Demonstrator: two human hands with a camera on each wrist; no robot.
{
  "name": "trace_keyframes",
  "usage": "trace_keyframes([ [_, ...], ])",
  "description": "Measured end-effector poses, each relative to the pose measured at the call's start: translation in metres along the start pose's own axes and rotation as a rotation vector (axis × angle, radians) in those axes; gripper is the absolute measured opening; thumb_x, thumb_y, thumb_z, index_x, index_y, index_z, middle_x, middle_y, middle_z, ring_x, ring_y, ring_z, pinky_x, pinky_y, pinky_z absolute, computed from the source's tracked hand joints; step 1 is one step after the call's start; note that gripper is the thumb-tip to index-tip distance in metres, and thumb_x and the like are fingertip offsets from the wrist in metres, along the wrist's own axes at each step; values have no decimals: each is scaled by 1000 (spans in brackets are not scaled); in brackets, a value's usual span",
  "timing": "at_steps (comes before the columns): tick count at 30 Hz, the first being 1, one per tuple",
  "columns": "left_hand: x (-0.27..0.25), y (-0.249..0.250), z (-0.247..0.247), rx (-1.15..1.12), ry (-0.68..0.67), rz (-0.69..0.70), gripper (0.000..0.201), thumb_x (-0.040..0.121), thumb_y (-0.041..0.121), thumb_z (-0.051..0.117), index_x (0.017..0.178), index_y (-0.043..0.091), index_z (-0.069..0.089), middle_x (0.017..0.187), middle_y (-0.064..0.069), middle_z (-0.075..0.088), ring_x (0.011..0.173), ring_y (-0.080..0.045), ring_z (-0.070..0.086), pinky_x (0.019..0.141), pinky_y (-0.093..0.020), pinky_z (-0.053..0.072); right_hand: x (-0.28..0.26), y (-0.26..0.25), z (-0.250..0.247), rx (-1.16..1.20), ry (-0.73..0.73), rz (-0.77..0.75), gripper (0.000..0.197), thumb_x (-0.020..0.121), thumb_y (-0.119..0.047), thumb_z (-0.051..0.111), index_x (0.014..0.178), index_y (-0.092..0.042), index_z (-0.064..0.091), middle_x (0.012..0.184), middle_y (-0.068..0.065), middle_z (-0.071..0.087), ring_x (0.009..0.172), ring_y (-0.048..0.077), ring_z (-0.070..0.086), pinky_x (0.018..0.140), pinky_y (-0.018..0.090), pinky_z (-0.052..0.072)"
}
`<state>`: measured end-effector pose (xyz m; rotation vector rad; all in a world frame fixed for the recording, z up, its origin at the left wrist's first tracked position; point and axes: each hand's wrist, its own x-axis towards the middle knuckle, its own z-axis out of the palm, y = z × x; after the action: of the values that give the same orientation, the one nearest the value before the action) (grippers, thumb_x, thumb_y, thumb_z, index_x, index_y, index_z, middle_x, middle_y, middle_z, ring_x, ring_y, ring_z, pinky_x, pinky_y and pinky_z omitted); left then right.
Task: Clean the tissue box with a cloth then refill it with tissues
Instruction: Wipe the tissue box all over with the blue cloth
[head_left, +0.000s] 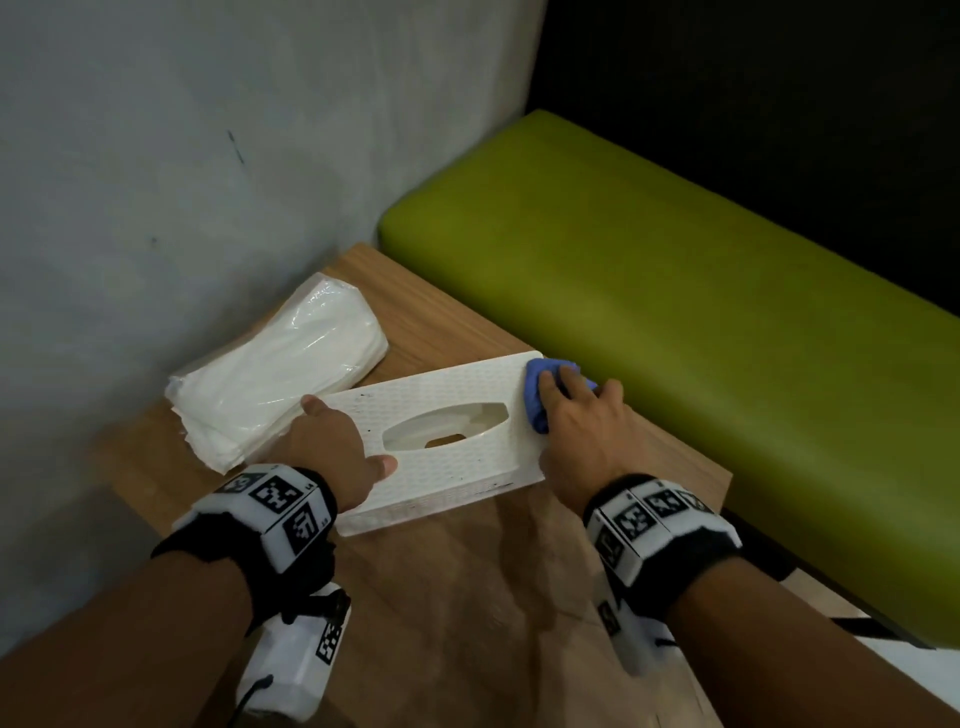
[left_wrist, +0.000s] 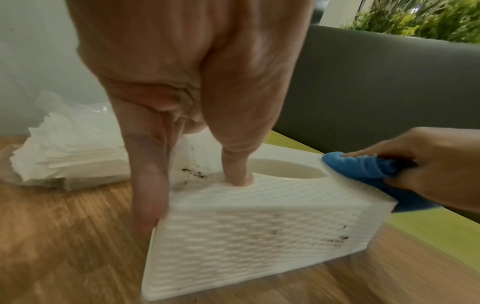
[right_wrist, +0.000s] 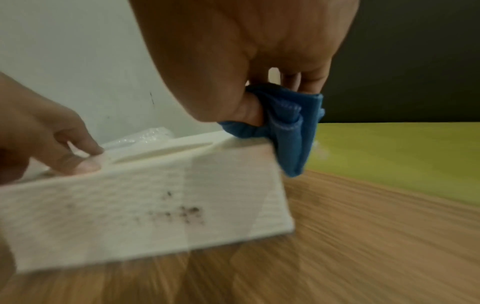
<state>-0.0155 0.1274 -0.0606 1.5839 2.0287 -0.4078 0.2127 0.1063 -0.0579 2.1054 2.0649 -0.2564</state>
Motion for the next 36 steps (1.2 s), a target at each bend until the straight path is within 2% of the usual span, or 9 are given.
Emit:
trace_keyframes([
  [3,-5,4,-6,73,4,36,107,88,55,60,148,-14,4,155,-23,30,133,-32,45,104,-38,41,8,-38,-7,-8,16,-91,49,88,-17,48,136,-10,42,141,10,42,114,40,41,94,48,37],
  [6,-9,3,-9,94,3,56,97,88,55,60,147,-10,17,158,-23,21,133,-32,44,104,-38,42,3,-50,-5,-36,-6,-144,54,91,-18,48,143,-9,35,148,10,36,121,41,38,101,51,37],
  [12,-9,9,-8,82,18,65,100,88,54,60,148,-11,14,156,-23,26,130,-32,48,100,-37,44,15,-14,-7,-13,36,44,55,89,-16,47,142,-11,35,144,8,40,110,38,41,84,43,40],
  [17,-5,3,-7,45,12,42,103,87,55,61,149,-11,11,155,-21,30,130,-31,47,101,-37,44,14,-40,0,-44,16,-138,58,89,-17,50,144,-8,33,148,12,36,114,41,41,96,49,40],
  [19,-4,0,-6,36,14,36,106,86,56,62,149,-11,8,153,-21,33,130,-31,47,102,-37,43,7,-28,1,-62,20,-137,61,89,-17,51,146,-9,31,151,11,33,113,40,43,93,46,41],
  [23,-2,1,-5,51,10,51,95,86,56,61,147,-7,24,157,-23,23,128,-32,48,101,-39,45,-10,-4,2,-22,18,10,63,86,-12,53,145,-4,33,142,16,42,100,38,45,83,43,42],
  [28,1,3,-6,87,-3,68,80,86,58,60,138,1,41,155,-24,25,123,-32,52,95,-37,46,-43,-27,2,-65,-36,-90,38,82,-15,58,119,-4,60,117,13,58,97,39,54,72,46,51],
  [32,0,1,-7,124,0,71,79,86,59,59,137,1,42,155,-23,26,125,-32,50,95,-37,45,-42,-11,-1,17,-89,-64,46,91,-20,47,137,-13,45,139,7,43,110,33,44,88,42,49],
  [36,0,2,-7,127,-1,80,74,86,58,60,133,3,46,151,-23,31,122,-31,52,93,-36,45,-37,-17,-7,26,-78,4,49,89,-18,48,137,-11,43,140,8,40,111,33,42,90,41,45],
])
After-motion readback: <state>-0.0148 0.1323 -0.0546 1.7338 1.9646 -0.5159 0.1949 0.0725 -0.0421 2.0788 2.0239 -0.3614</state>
